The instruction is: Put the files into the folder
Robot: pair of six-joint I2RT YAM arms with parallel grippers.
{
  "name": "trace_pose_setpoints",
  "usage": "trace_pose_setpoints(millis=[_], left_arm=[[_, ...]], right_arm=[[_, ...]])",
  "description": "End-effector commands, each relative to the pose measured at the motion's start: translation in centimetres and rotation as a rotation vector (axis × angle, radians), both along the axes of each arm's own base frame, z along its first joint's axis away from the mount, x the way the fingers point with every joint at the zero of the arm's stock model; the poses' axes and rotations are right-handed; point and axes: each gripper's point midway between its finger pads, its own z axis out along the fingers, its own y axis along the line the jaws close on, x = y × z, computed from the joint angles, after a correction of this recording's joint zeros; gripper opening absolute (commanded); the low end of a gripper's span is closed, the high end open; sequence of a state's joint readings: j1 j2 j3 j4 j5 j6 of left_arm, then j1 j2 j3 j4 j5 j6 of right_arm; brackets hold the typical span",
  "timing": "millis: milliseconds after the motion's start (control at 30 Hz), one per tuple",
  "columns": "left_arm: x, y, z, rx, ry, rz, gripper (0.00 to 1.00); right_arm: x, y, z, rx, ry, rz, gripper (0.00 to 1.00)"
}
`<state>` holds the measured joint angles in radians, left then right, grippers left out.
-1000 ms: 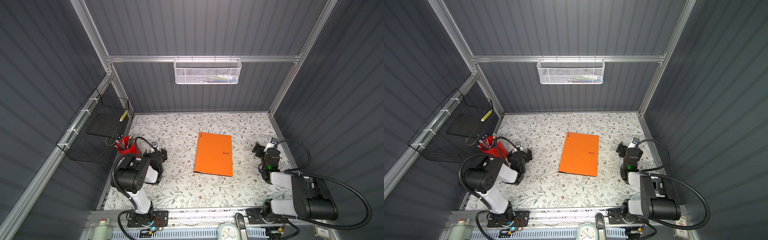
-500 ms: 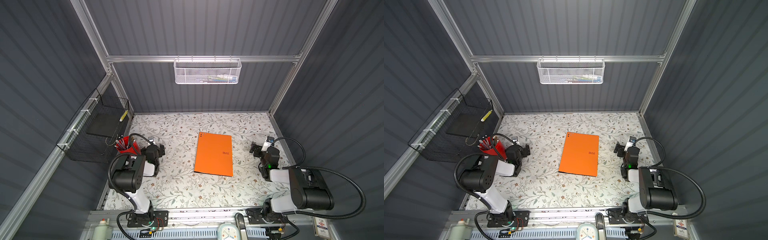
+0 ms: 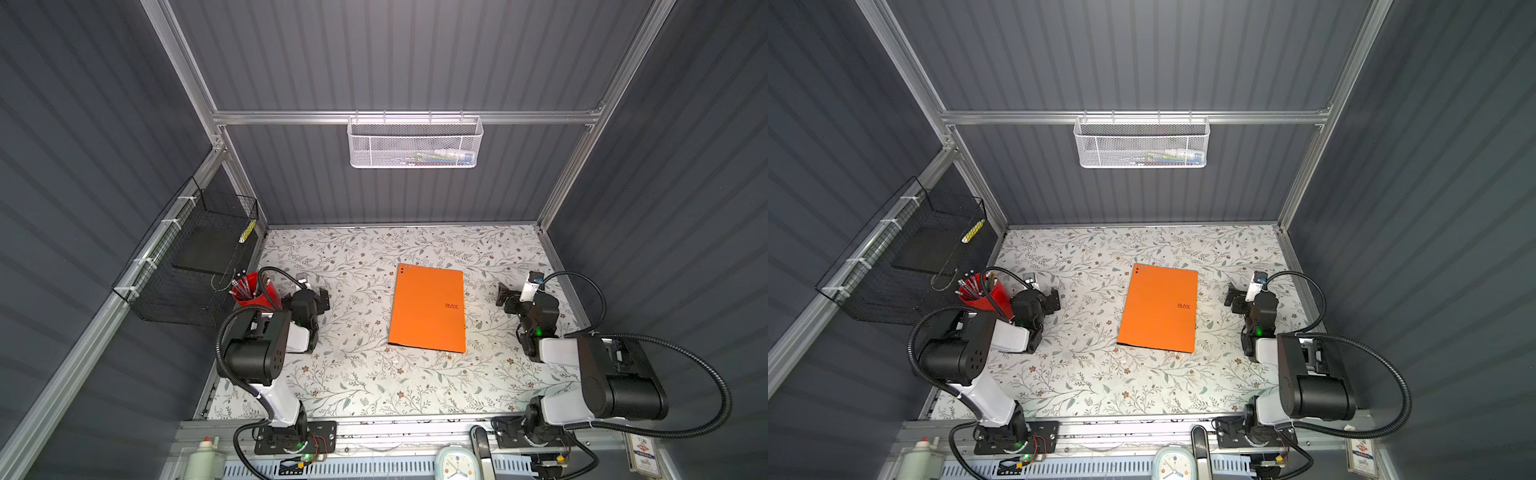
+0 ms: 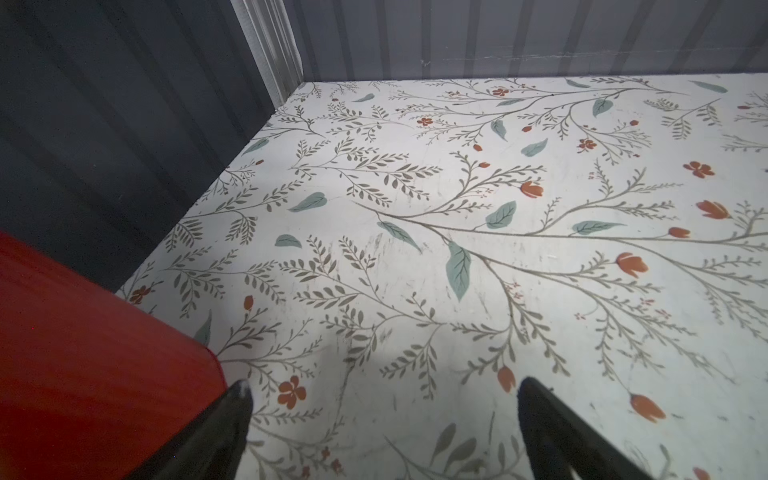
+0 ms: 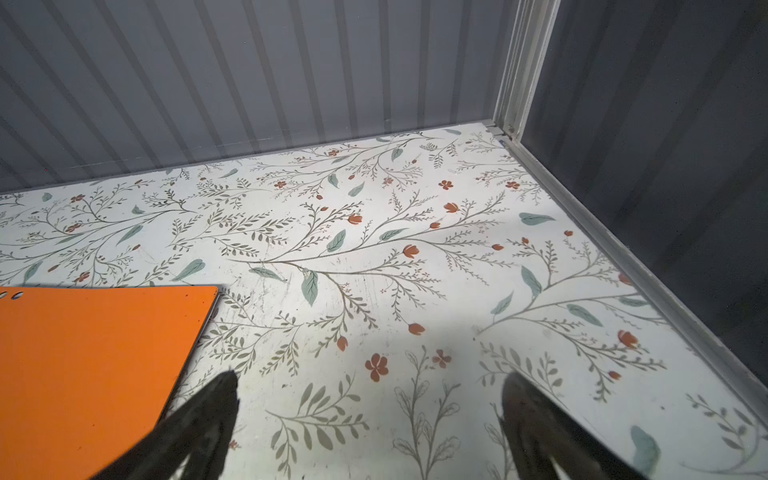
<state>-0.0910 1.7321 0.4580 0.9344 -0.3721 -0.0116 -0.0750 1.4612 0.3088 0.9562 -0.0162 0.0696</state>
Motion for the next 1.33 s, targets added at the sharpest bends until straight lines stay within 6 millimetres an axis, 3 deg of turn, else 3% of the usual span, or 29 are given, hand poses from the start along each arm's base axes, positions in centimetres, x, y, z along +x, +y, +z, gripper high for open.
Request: trace_pose_setpoints(millis=[0, 1300], left_arm=[[0.13, -0.3, 0.78, -0.017, -0.029, -0.006, 1.0], [0.12, -0.31, 0.77, -0.017, -0.029, -0.006, 1.0]], right_arm=[[0.54, 0.29, 1.06, -0.014, -0.029, 0.016, 0.99], [0.6, 0.41, 1.04, -0.011, -0.025, 0.025, 0.99]])
